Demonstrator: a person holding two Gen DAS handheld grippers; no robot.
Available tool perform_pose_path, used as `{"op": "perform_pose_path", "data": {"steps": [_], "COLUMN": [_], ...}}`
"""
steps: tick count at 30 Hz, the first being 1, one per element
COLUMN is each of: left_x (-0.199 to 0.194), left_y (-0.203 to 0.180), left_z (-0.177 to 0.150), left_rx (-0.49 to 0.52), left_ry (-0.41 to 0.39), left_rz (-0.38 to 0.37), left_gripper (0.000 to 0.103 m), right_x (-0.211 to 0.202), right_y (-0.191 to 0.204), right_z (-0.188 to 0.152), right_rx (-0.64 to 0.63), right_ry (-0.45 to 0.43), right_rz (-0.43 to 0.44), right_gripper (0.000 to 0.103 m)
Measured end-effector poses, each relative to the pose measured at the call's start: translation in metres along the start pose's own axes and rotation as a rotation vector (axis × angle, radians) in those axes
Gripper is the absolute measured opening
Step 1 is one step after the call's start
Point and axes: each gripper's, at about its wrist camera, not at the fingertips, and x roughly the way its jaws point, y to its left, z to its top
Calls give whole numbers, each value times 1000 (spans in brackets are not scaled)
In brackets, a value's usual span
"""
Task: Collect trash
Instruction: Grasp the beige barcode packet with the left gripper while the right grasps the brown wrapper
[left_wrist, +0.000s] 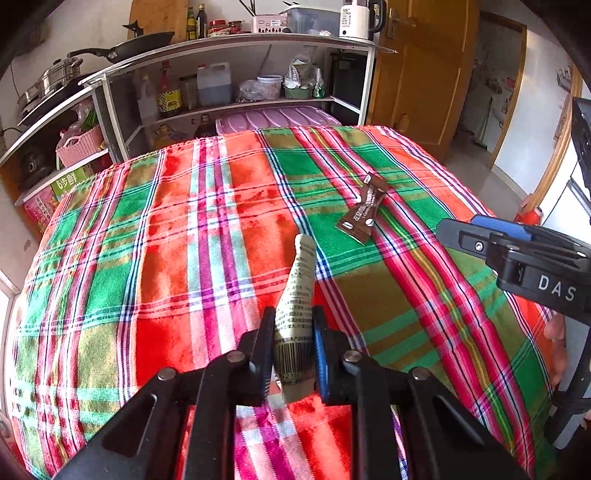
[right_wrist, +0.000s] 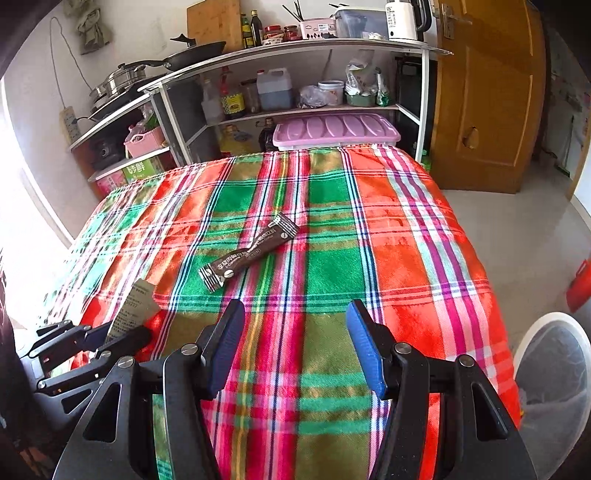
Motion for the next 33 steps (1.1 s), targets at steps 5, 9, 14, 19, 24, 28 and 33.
{"op": "perform_pose_path", "data": {"steps": [5,9,14,19,24,28,33], "left_x": [-3,-3,-2,-1,-2,-2,-2], "left_y": [16,33,40,41,42,42,42], "left_z": [-4,-5,-5,-6,-7,-7,-7], "left_rx": [-18,-67,-96,-101,-105,-105,-106], "left_ry": [-11,-11,-15,-18,-20,-20,-20], "left_rz": [25,13,-1,-9,-12,-10,-11], "left_gripper": [19,19,19,19,19,19,19], "right_x": [20,34,52,62,69,73,76], "right_y": [12,23,30,34,41,45,50], "right_z": [11,19,25,32,37,39,40], "right_rx": [3,-8,11,22,15,6,-19], "right_ry": [20,28,56,57,55,52,46], "right_rz": [10,27,42,32,5,-23,-78], "right_gripper": [58,58,58,58,58,58,37]}}
